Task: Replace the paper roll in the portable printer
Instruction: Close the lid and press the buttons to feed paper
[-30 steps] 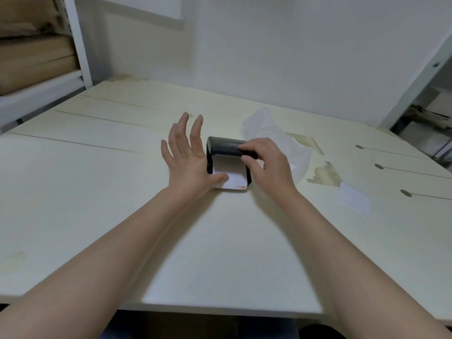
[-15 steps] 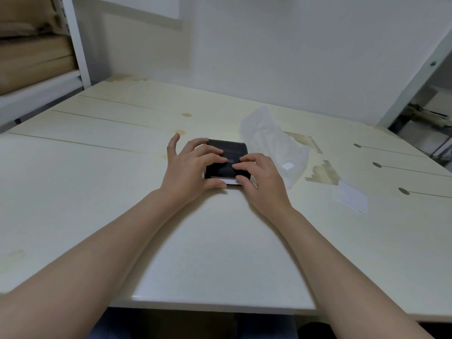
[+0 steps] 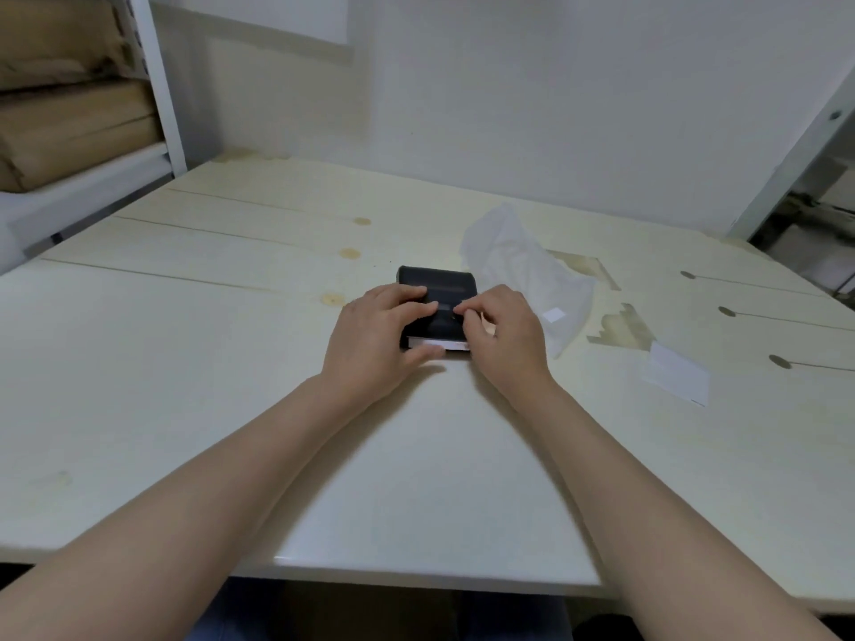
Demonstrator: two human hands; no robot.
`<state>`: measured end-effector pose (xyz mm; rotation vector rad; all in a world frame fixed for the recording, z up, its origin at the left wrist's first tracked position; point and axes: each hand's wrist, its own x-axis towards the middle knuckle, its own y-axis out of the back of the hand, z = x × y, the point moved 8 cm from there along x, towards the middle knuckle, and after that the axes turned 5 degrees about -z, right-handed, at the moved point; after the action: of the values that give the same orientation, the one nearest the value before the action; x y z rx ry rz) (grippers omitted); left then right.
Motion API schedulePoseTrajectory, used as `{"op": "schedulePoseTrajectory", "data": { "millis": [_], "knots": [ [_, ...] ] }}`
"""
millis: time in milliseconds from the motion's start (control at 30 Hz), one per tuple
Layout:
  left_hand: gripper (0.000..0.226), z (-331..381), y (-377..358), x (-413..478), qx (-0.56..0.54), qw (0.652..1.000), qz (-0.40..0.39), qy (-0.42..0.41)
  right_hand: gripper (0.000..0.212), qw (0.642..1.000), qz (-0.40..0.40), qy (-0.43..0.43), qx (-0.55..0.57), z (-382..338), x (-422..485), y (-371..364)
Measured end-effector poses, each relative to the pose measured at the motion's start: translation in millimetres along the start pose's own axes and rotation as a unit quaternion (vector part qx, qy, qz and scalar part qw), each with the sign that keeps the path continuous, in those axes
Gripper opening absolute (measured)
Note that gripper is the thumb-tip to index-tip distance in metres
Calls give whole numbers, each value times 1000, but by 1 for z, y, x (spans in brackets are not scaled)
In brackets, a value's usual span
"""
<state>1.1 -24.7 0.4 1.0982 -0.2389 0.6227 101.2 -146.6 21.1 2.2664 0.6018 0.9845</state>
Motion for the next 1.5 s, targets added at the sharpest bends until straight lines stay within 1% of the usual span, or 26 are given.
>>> {"op": "schedulePoseTrajectory", "data": {
  "millis": [67, 100, 133, 167, 233, 300, 367, 433, 467, 500, 533, 567, 600, 633, 733, 767, 833, 867, 933, 1000, 1067, 1100, 1167, 1233, 1300, 1500],
  "knots": [
    [42, -7, 1, -5, -68, 993, 30, 88, 27, 996, -10, -76, 49, 9, 8, 3],
    [44, -13, 1, -8, -77, 985, 43, 148, 30, 991, -23, -120, 61, 15, 12, 2],
    [50, -17, 0, -9, -57, 976, 39, 205, 31, 983, -46, -164, 64, 21, 15, -3],
    [57, -21, -3, -9, -27, 967, 16, 253, 31, 974, -77, -203, 60, 27, 17, -10],
    [59, -26, -12, -6, 3, 956, -35, 293, 43, 959, -127, -245, 59, 31, 14, -23],
    [59, -27, -15, -3, -25, 958, -37, 284, 43, 956, -121, -250, 98, 31, 6, -28],
    [58, -29, -17, -2, -82, 959, -20, 269, 37, 954, -78, -240, 160, 32, 1, -26],
    [47, -26, -14, -2, -152, 958, 9, 243, 30, 938, -30, -249, 240, 33, -3, -25],
    [40, -22, -13, 0, -206, 951, 24, 230, 28, 917, -9, -266, 297, 35, -4, -27],
    [35, -18, -11, 2, -275, 934, 34, 224, 29, 888, 6, -287, 359, 37, -5, -33],
    [35, -13, -11, 4, -345, 910, 46, 225, 32, 857, 12, -303, 416, 38, -7, -39],
    [41, -12, -11, 5, -395, 887, 64, 230, 35, 829, 12, -310, 466, 36, -8, -46],
    [49, -12, -10, 7, -420, 872, 84, 239, 39, 808, 9, -309, 501, 34, -10, -51],
    [57, -14, -11, 7, -431, 861, 98, 251, 42, 796, 5, -303, 524, 32, -10, -54],
    [75, -24, -20, 7, -487, 817, 91, 294, 58, 788, 7, -288, 544, 37, -5, -49],
    [76, -27, -23, 8, -497, 810, 81, 300, 61, 783, 4, -283, 554, 39, -2, -47],
    [76, -28, -24, 9, -484, 817, 66, 308, 57, 770, -6, -278, 575, 43, 2, -43],
    [74, -28, -27, 9, -486, 814, 65, 312, 53, 764, -9, -282, 580, 44, 2, -41],
    [65, -27, -31, 8, -523, 790, 75, 310, 50, 750, -15, -282, 599, 45, 2, -39],
    [52, -31, -32, 9, -561, 764, 88, 307, 49, 719, -33, -282, 634, 44, 3, -40],
    [40, -38, -31, 13, -580, 751, 96, 301, 47, 688, -62, -288, 663, 41, 1, -40],
    [37, -41, -29, 14, -585, 747, 101, 299, 45, 685, -81, -289, 664, 39, -1, -40],
    [32, -48, -25, 15, -579, 749, 110, 302, 42, 693, -129, -286, 649, 34, -7, -43],
    [20, -52, -22, 13, -575, 753, 112, 298, 42, 703, -167, -280, 632, 27, -11, -45],
    [16, -52, -20, 12, -572, 759, 109, 293, 42, 707, -180, -271, 628, 23, -12, -44],
    [19, -44, -17, 13, -571, 767, 101, 274, 44, 697, -182, -262, 642, 22, -13, -38]
  ]
}}
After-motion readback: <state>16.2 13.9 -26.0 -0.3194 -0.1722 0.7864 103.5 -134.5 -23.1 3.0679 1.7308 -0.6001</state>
